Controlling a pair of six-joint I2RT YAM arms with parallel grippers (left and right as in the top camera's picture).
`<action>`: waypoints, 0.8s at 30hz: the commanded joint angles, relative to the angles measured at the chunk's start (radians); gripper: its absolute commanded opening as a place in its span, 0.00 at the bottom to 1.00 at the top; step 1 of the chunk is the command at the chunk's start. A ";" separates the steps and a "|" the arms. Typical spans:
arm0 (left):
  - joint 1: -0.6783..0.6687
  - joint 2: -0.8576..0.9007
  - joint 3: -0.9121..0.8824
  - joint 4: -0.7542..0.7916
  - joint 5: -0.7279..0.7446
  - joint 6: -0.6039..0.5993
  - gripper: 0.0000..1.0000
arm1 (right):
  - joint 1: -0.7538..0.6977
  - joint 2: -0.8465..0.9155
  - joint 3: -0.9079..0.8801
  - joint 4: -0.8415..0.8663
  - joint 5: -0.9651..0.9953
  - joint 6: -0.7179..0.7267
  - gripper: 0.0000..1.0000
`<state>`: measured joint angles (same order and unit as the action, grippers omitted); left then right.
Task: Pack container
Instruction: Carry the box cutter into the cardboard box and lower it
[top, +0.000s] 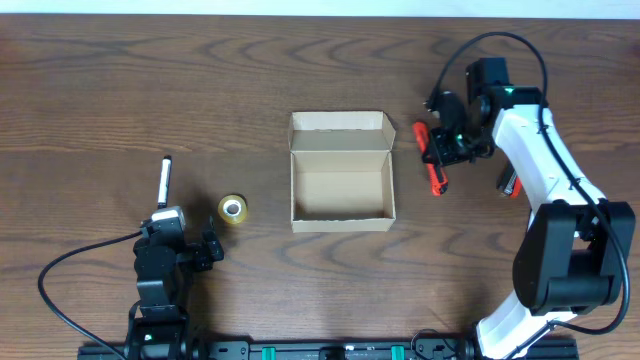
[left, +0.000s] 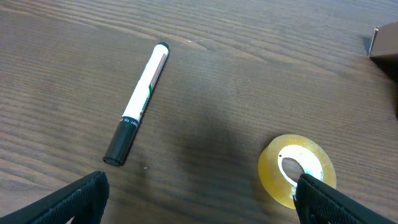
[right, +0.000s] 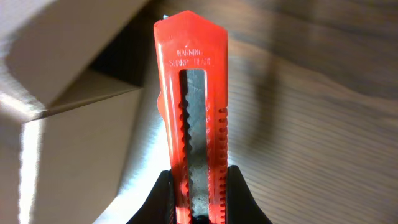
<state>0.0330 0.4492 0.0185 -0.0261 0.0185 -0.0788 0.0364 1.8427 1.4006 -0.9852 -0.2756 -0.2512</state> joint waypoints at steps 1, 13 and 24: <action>0.006 0.000 -0.013 -0.047 0.001 -0.004 0.95 | 0.034 -0.055 0.007 -0.012 -0.074 -0.105 0.01; 0.006 0.000 -0.014 -0.049 0.000 -0.004 0.95 | 0.176 -0.214 0.007 -0.056 -0.169 -0.418 0.01; 0.006 0.000 -0.014 -0.049 0.000 -0.004 0.95 | 0.401 -0.221 0.007 -0.143 -0.121 -0.880 0.01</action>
<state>0.0330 0.4492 0.0185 -0.0273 0.0185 -0.0788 0.3943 1.6314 1.4006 -1.1412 -0.4179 -0.9813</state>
